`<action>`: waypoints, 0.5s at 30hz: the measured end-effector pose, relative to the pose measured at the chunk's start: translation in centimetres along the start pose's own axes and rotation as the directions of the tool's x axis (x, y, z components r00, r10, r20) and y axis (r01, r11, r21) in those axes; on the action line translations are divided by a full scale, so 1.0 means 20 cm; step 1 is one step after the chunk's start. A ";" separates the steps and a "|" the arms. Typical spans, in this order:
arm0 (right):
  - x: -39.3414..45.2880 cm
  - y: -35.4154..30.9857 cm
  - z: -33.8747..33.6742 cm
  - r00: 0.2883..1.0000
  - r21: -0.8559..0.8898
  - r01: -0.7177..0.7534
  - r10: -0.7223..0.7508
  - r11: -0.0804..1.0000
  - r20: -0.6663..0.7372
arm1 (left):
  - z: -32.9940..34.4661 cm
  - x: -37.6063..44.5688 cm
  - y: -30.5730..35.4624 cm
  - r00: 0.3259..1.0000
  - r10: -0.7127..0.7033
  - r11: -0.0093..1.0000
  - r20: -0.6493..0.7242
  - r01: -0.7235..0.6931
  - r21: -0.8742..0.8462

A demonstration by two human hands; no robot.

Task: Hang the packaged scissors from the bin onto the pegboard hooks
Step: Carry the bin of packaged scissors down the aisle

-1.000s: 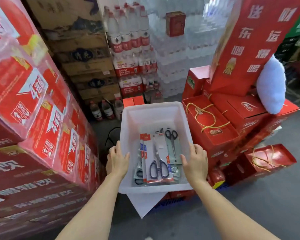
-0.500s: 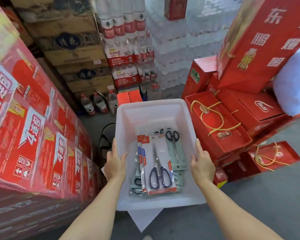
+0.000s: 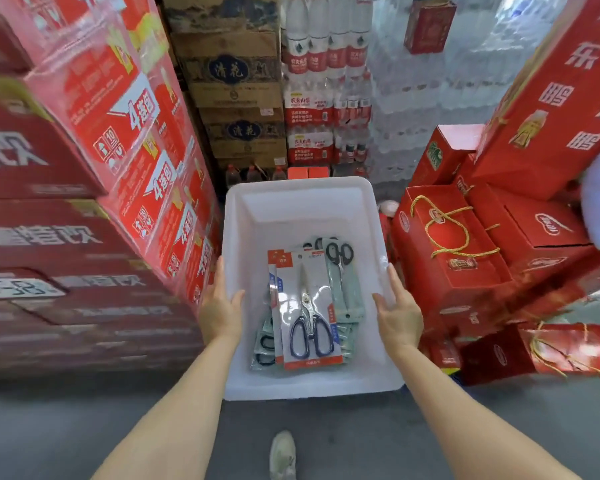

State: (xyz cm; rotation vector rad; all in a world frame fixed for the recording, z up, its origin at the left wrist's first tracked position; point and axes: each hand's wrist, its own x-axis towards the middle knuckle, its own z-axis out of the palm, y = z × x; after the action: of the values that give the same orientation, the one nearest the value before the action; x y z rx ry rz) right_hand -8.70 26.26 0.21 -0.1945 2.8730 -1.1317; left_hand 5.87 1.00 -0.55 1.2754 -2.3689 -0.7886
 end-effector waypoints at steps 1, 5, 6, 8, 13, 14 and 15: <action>-0.05 0.01 -0.02 1.000 -0.014 0.016 -0.016 1.000 0.019 | -0.04 -0.09 -0.02 1.000 -0.025 1.000 -0.018 0.025 -0.005; -0.24 0.04 -0.09 0.993 -0.051 0.063 -0.058 0.997 0.104 | -0.16 -0.45 -0.12 0.986 -0.148 0.988 -0.073 0.143 -0.066; -0.29 0.05 -0.10 0.988 -0.074 0.081 -0.071 0.994 0.136 | -0.19 -0.54 -0.16 0.981 -0.174 0.982 -0.085 0.167 -0.082; -0.40 0.06 -0.11 0.975 -0.111 0.120 -0.096 0.987 0.198 | -0.24 -0.70 -0.24 0.967 -0.230 0.971 -0.108 0.220 -0.095; -0.71 0.07 -0.02 0.925 -0.148 0.243 -0.183 0.959 0.335 | -0.40 -1.10 -0.46 0.909 -0.391 0.912 -0.147 0.360 -0.197; -0.77 0.07 0.01 0.909 -0.148 0.263 -0.194 0.953 0.369 | -0.43 -1.18 -0.51 0.898 -0.410 0.906 -0.160 0.380 -0.187; -0.83 0.06 0.05 0.891 -0.149 0.281 -0.201 0.948 0.406 | -0.47 -1.25 -0.57 0.885 -0.432 0.897 -0.172 0.403 -0.182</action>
State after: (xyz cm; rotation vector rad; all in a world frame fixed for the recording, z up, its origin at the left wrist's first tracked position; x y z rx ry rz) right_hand 7.66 28.70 -1.30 -0.7194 2.6451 -0.7149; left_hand 31.71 14.00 -0.94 1.7430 -1.8586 -0.8746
